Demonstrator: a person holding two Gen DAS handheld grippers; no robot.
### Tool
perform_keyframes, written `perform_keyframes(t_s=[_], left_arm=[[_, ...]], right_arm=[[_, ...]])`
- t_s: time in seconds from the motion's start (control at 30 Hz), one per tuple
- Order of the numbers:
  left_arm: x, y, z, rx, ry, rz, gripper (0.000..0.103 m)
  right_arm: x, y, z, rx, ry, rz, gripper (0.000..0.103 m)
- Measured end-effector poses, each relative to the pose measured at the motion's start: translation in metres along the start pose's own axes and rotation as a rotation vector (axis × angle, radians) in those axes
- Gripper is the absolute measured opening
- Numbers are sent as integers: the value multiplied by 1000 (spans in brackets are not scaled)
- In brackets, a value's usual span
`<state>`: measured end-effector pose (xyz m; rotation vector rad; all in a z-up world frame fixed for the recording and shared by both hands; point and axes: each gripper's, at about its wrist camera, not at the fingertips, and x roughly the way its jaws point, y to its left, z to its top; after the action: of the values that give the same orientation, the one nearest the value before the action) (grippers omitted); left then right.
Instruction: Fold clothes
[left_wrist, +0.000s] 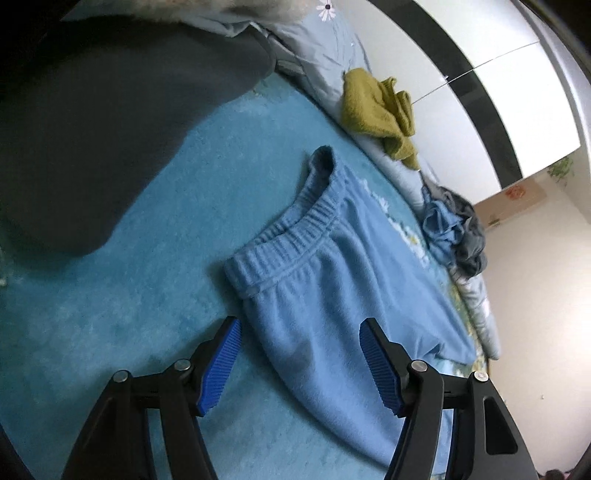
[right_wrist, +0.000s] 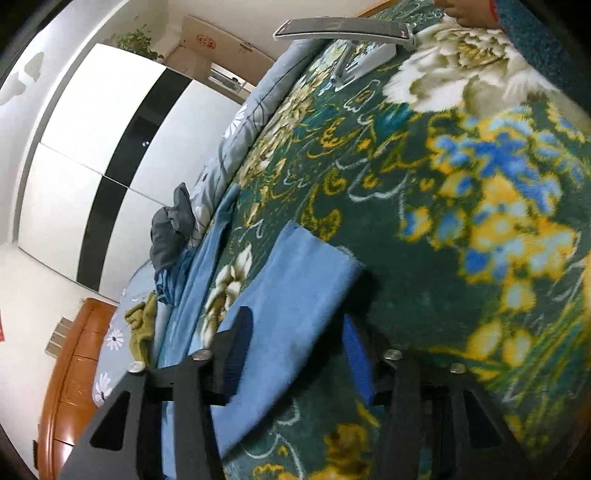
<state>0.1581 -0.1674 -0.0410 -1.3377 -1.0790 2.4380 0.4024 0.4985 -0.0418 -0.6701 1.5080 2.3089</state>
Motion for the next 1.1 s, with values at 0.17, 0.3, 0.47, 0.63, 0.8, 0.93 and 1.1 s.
perform_keyframes(t_s=[0.17, 0.3, 0.47, 0.63, 0.8, 0.93, 1.1], left_arm=[[5, 11, 5, -80, -13, -40, 38], [-1, 20, 9, -136, -29, -60, 9], [-36, 5, 13, -88, -78, -102, 3], [-79, -15, 15, -5, -109, -153, 3], [-79, -17, 20, -24, -103, -169, 3], [-65, -25, 28, -35, -109, -177, 3], [-46, -39, 52, -47, -140, -196, 3]], right_arm=[[5, -8, 1, 71, 7, 28, 7], [-1, -8, 5, 104, -22, 49, 2], [-22, 11, 9, 64, -73, 104, 2], [-57, 34, 11, -10, -143, 166, 2], [-61, 45, 25, -34, -157, 133, 2], [-40, 59, 37, -39, -130, 110, 2], [-10, 87, 63, -66, -109, 69, 2]])
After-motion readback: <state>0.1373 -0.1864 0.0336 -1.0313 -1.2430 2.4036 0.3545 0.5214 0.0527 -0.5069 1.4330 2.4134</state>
